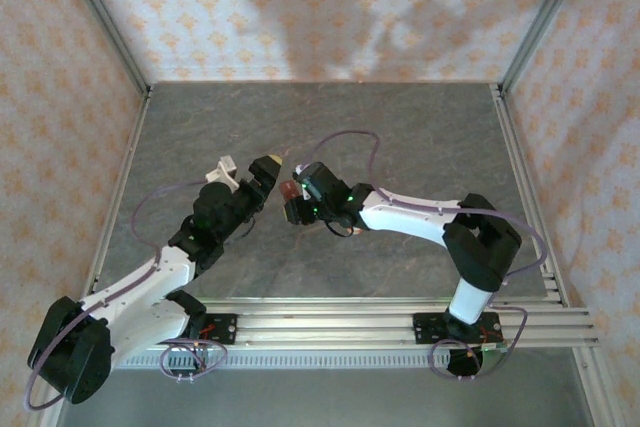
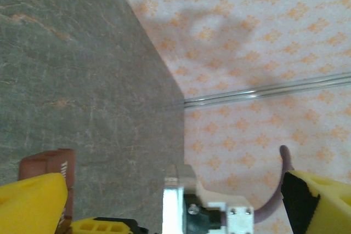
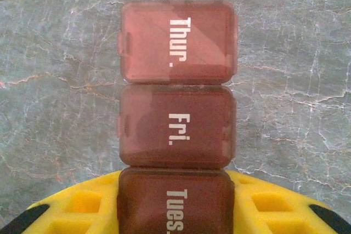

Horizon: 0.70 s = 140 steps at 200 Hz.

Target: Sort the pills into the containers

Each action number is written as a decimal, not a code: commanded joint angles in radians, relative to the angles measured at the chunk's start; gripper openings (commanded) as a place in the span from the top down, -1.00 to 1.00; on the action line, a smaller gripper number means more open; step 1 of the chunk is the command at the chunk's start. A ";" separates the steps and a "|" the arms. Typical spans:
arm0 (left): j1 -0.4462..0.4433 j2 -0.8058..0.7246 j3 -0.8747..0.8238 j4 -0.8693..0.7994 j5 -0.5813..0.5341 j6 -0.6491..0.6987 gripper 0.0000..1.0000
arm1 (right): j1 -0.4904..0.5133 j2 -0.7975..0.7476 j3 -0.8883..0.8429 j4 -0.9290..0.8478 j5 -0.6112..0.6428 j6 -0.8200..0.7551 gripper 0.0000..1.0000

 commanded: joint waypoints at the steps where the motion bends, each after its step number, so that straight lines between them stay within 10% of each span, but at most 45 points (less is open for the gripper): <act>1: -0.008 0.011 -0.017 0.000 -0.003 0.017 -0.98 | 0.001 -0.052 -0.005 0.038 0.002 0.027 0.20; 140: -0.008 0.059 -0.025 0.091 0.019 -0.022 -0.99 | 0.002 -0.044 -0.003 0.077 -0.044 0.065 0.20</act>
